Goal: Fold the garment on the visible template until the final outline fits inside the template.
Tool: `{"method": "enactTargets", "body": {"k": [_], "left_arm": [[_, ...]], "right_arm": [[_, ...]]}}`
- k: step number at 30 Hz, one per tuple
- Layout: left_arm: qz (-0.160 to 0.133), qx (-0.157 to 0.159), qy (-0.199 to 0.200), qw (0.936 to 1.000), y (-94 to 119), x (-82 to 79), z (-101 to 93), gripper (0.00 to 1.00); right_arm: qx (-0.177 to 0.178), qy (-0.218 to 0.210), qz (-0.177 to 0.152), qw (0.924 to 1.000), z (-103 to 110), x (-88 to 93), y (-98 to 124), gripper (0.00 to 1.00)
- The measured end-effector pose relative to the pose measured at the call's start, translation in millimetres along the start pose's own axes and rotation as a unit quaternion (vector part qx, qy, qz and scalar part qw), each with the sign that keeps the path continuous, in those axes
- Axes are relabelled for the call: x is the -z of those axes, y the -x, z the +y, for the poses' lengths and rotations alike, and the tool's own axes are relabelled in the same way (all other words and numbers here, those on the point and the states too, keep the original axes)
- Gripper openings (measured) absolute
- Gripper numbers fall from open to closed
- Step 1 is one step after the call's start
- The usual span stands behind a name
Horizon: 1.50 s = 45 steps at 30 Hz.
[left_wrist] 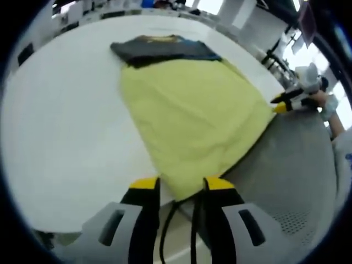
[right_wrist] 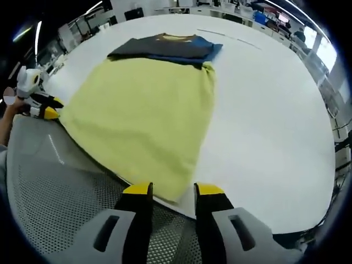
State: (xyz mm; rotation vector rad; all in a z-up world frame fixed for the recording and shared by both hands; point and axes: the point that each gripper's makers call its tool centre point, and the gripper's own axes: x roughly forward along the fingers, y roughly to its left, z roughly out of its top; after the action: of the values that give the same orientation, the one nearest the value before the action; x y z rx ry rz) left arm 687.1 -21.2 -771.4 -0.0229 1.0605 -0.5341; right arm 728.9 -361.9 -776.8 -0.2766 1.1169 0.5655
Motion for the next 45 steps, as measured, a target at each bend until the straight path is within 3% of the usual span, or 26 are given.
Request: {"method": "enactTargets", "body": {"k": [16,31,45], "left_arm": [[0.004,-0.009,0.006,0.9999,0.2,4.7,2.1,0.24],[0.038,-0.041,-0.028,0.9981,-1.2,8.8,4.7,0.17],[0.068,-0.076,-0.072,0.9922,-2.9,9.3,7.8,0.11]], "right_arm": [[0.007,-0.006,0.016,0.9998,-1.5,6.4,-4.7,0.23],[0.009,0.008,0.028,0.9995,1.6,9.9,-4.8,0.14],[0.004,0.014,0.033,0.9993,2.8,10.1,-7.7,0.07]]}}
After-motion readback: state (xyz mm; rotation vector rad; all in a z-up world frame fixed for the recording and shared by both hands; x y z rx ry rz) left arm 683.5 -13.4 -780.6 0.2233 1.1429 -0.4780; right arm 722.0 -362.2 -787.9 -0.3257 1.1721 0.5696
